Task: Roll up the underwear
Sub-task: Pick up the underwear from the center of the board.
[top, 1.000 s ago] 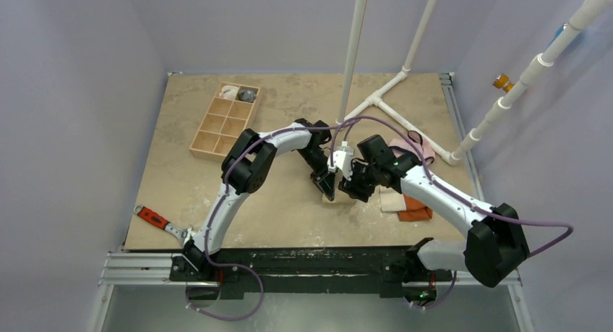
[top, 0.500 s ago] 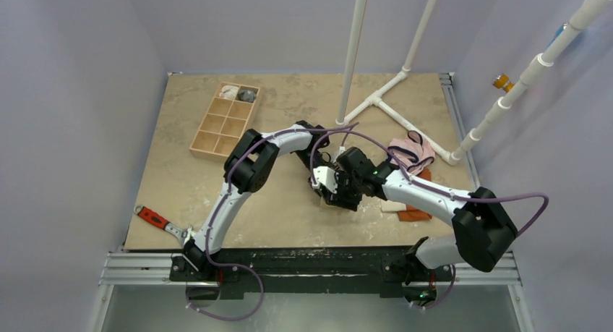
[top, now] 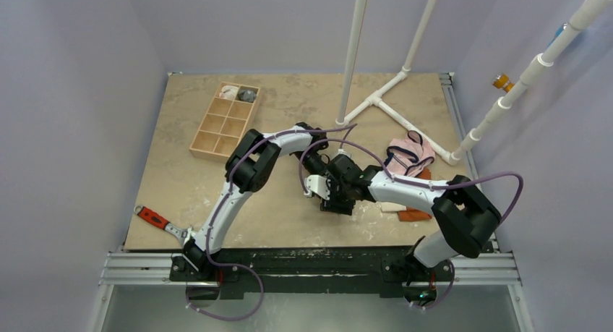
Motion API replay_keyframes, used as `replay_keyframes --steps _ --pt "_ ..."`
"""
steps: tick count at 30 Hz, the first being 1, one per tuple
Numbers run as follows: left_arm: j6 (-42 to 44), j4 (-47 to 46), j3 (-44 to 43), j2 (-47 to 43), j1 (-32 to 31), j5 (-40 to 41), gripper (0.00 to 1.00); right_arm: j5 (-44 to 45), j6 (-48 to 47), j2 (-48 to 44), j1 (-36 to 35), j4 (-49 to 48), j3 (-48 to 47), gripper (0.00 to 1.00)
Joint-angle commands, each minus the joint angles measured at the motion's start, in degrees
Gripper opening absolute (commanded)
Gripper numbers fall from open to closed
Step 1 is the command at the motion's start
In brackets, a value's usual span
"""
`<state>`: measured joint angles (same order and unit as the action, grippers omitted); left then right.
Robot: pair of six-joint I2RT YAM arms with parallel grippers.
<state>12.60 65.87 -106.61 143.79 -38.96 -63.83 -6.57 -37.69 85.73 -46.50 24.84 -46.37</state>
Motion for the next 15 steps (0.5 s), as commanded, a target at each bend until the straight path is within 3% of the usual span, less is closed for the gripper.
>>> replay_keyframes --steps 1,15 --pt "2.22 -1.94 1.26 3.44 0.2 5.49 0.0 2.23 -1.58 1.6 -0.17 -2.66 0.18 0.54" --pt "4.34 3.78 0.1 5.22 0.96 -4.93 0.0 2.17 -3.04 3.33 -0.26 -1.73 1.25 0.49"
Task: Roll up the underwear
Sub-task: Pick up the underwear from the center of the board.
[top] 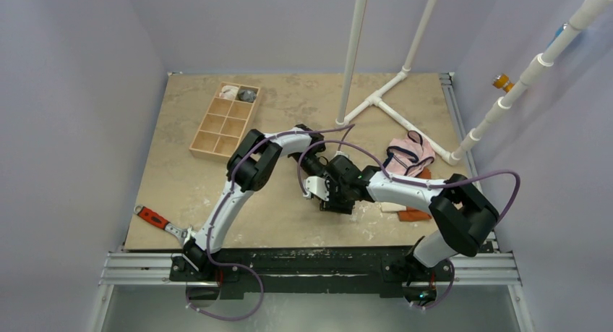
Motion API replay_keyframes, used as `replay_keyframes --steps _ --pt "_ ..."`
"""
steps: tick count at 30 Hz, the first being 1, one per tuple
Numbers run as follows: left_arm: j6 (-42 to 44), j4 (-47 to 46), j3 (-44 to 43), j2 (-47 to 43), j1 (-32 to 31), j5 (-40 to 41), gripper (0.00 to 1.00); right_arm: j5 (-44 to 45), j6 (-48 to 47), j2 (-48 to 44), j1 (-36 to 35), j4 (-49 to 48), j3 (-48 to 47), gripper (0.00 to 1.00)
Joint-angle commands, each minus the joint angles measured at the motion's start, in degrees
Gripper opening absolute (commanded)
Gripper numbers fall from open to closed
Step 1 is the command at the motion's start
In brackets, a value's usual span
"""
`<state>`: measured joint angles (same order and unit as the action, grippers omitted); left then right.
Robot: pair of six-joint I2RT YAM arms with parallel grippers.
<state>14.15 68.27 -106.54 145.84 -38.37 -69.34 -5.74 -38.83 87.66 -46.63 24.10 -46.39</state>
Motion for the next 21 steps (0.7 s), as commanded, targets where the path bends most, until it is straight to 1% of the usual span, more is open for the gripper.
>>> replay_keyframes --steps 1,3,8,11,16,18,21 --pt "3.13 1.72 -0.01 3.21 0.41 0.53 0.0 1.34 -2.01 1.38 -0.17 -0.93 1.37 0.49" --pt "3.33 1.96 -0.16 3.3 0.49 0.39 0.0 1.19 -2.12 1.67 -0.13 -0.75 1.44 0.46" --pt "3.75 3.18 -0.71 3.43 0.63 -0.35 0.0 -0.31 -2.47 3.38 -0.15 0.84 0.36 0.26" --pt "3.86 3.53 -0.95 3.35 0.82 -0.36 0.01 -1.75 -2.5 3.46 -0.13 1.48 -0.17 0.17" --pt "3.93 3.58 -1.04 2.62 1.19 1.32 0.11 -4.91 -1.81 3.56 -0.06 3.68 -1.15 0.04" --pt "3.93 2.97 -0.62 1.75 1.55 2.6 0.18 -5.95 -1.55 3.72 -0.04 4.5 -1.14 0.0" --pt "2.64 0.15 1.26 -0.82 2.21 5.24 0.29 -7.69 -1.34 4.15 0.17 5.66 -1.33 0.0"
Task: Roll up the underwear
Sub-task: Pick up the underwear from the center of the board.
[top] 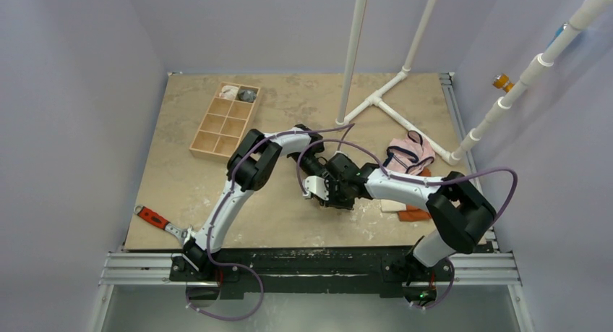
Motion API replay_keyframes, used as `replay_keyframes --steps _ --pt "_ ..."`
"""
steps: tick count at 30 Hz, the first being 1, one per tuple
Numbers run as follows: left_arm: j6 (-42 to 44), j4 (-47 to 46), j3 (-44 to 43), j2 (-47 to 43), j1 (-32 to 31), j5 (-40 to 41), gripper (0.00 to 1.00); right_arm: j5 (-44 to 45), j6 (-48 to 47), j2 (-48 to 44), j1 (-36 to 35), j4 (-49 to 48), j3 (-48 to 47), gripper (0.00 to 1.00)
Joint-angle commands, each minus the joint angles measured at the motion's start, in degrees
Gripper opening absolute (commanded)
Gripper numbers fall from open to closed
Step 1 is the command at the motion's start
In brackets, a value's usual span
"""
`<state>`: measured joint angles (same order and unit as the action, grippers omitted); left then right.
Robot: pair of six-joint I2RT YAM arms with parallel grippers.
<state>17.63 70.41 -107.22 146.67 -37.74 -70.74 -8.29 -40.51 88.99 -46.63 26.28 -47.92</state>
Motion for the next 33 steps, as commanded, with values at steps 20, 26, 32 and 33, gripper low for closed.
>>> replay_keyframes --steps 20,26,32,33 --pt "-7.31 -13.99 12.52 -17.8 6.45 26.77 0.71 -27.37 -4.54 12.07 12.9 20.02 -10.52 0.0" --pt "-7.72 -17.07 17.08 -23.04 8.16 28.74 0.7 -29.38 -5.2 15.18 14.94 21.15 -11.66 0.0" --pt "-9.25 -21.05 22.31 -27.77 10.17 29.44 0.68 -33.02 -7.57 18.09 18.73 24.85 -14.42 0.0" --pt "-9.54 -21.87 23.01 -28.47 10.67 29.22 0.68 -33.7 -7.87 18.51 19.21 25.65 -14.96 0.0"
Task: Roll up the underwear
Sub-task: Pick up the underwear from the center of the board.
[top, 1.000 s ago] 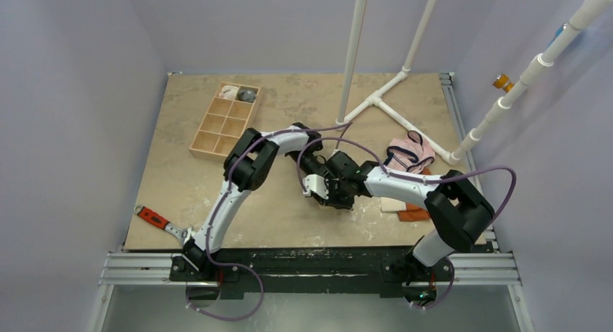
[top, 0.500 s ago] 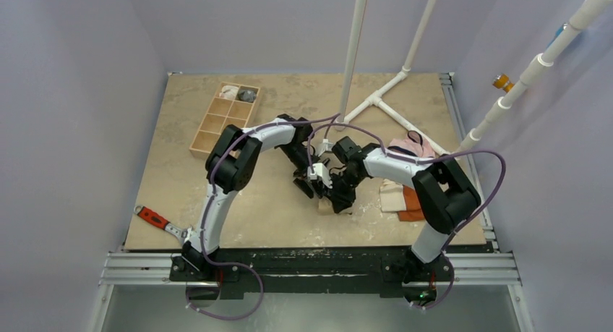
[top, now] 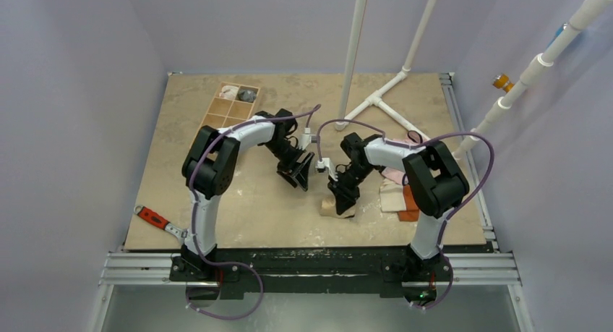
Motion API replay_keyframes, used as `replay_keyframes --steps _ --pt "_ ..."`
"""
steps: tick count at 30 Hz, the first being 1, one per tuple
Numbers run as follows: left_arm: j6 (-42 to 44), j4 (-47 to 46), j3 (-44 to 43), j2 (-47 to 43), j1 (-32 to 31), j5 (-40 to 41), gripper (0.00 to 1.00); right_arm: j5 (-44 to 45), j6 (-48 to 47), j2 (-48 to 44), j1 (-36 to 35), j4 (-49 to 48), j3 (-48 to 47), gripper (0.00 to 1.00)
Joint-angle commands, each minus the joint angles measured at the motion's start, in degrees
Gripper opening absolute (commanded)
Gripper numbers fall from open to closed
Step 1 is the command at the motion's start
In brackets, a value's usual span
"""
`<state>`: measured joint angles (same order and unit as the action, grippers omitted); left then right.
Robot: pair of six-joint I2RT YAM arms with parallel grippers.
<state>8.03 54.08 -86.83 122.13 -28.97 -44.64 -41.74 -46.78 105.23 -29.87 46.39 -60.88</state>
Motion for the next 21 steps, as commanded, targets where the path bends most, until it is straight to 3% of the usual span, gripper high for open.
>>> replay_keyframes --steps 1,14,21 --pt "-0.12 -6.15 3.31 -4.6 2.31 3.0 0.68 -0.8 -2.13 2.65 2.8 6.17 -2.5 0.0" --pt "1.11 -8.11 8.27 -18.0 7.63 6.68 0.67 -3.86 -3.09 1.67 3.95 11.01 -5.93 0.0" --pt "1.45 -6.67 5.45 -26.27 13.61 23.49 0.67 -3.06 0.65 -3.18 4.02 10.39 -7.75 0.0"
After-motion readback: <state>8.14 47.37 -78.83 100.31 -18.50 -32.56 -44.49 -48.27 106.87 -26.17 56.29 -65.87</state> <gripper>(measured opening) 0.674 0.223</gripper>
